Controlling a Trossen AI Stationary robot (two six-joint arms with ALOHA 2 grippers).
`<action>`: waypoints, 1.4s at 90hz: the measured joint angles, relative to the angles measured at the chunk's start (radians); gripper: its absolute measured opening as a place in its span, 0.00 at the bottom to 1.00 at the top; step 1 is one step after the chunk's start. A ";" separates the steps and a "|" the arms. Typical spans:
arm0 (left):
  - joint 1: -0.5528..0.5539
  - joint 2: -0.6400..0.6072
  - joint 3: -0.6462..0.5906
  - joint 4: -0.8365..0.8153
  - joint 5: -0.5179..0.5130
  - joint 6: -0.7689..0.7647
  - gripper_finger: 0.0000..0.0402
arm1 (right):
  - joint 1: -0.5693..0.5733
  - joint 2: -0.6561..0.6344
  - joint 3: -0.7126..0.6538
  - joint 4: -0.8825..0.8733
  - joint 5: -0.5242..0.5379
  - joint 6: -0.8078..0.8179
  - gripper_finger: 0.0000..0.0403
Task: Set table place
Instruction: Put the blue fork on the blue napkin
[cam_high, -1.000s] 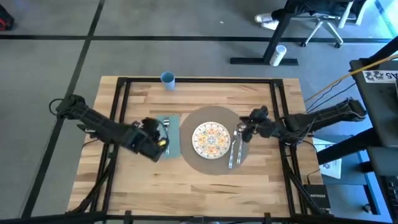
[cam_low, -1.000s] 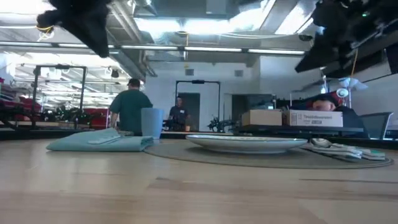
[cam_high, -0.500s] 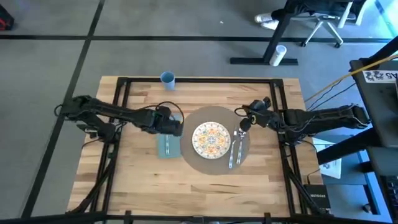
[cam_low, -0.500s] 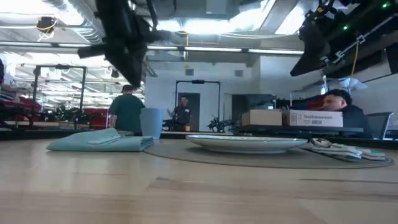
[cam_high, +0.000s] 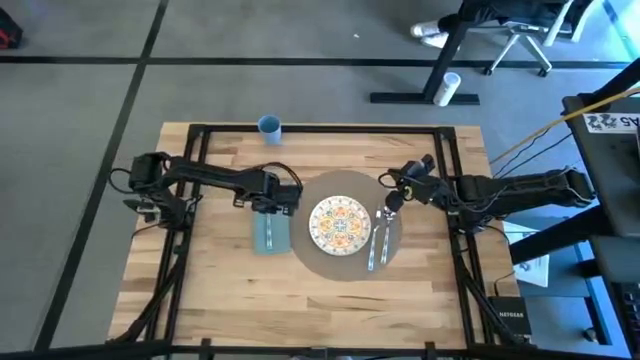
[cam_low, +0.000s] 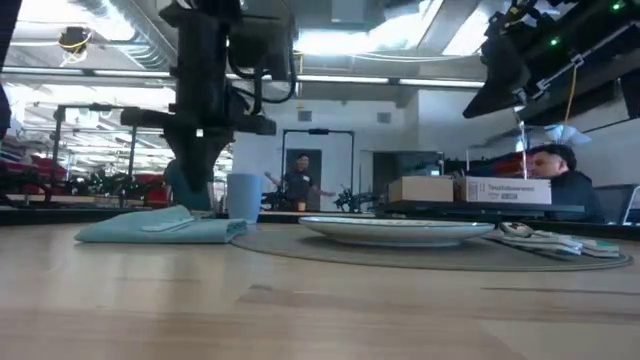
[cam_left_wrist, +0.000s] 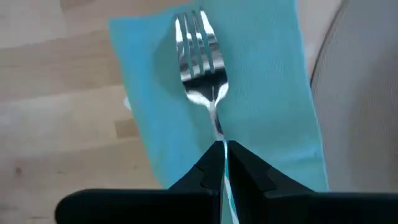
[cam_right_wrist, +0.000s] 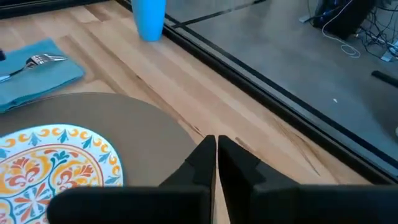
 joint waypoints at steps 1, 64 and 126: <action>0.001 0.000 0.000 0.000 0.000 0.001 0.01 | 0.000 0.000 0.000 0.002 -0.002 0.000 0.01; 0.041 0.000 0.000 0.025 0.042 0.191 0.01 | 0.002 0.000 0.000 -0.007 -0.067 0.033 0.01; 0.021 0.003 -0.130 0.085 0.050 0.206 0.01 | 0.002 0.000 0.000 -0.005 -0.074 0.028 0.01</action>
